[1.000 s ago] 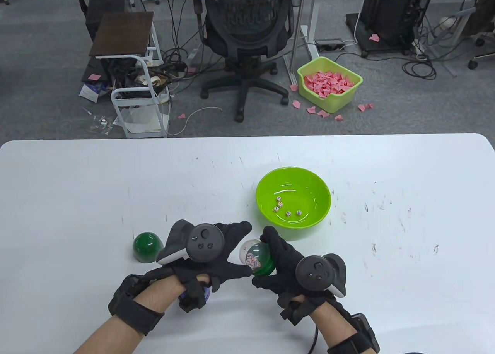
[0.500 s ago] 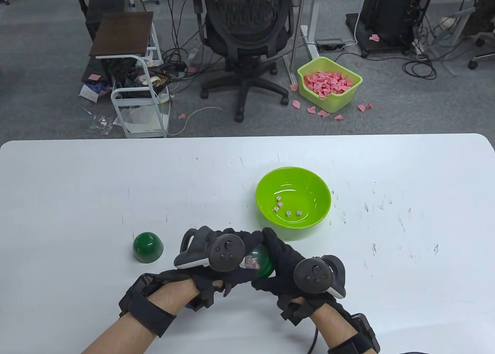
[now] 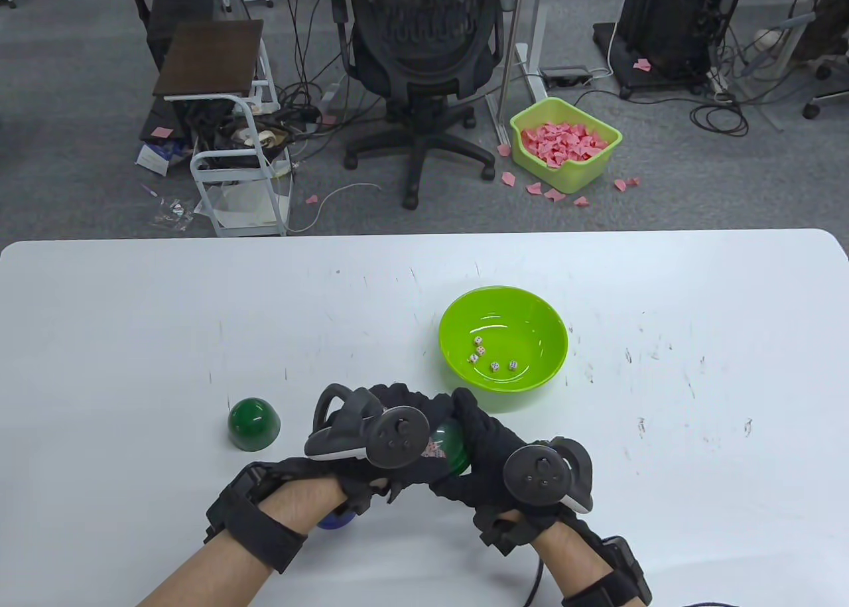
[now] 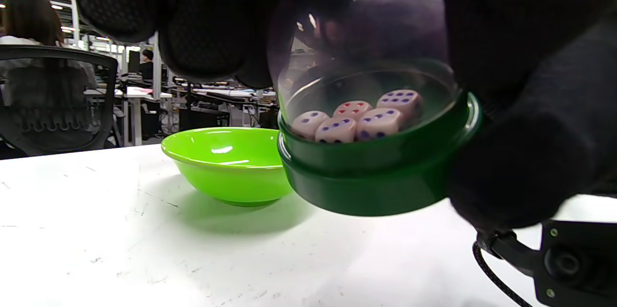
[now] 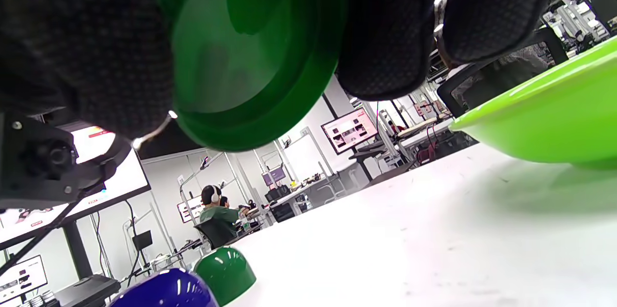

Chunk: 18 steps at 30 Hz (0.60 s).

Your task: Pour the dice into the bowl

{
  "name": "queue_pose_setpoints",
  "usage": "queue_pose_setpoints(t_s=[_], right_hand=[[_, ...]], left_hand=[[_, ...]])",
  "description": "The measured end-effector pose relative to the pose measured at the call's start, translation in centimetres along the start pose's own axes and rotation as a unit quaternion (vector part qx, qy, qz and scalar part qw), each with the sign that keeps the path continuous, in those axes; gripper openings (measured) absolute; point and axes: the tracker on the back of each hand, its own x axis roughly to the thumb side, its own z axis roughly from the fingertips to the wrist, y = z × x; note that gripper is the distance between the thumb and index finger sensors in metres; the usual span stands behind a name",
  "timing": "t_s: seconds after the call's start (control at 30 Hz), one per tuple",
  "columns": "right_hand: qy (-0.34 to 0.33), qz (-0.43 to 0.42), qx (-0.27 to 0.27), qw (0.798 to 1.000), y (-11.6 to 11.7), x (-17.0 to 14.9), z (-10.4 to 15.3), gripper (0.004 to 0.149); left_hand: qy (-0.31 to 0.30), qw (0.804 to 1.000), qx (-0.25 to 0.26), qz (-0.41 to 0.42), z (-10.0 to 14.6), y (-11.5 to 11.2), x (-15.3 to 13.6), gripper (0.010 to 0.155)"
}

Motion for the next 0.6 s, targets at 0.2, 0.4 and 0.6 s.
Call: queue_pose_setpoints(t_s=[0.2, 0.4, 0.6], right_hand=[[0.015, -0.014, -0.013, 1.000, -0.2, -0.5, 0.1, 0.112], [0.027, -0.026, -0.014, 0.999, -0.4, -1.1, 0.1, 0.112], [0.027, -0.030, -0.014, 0.999, -0.6, -1.3, 0.1, 0.111]], left_hand=[[0.024, 0.999, 0.010, 0.038, -0.2, 1.4, -1.2, 0.086], [0.052, 0.997, 0.022, 0.056, 0.1, 2.8, -3.6, 0.084], [0.108, 0.994, -0.001, 0.019, 0.2, 2.7, -7.1, 0.083]])
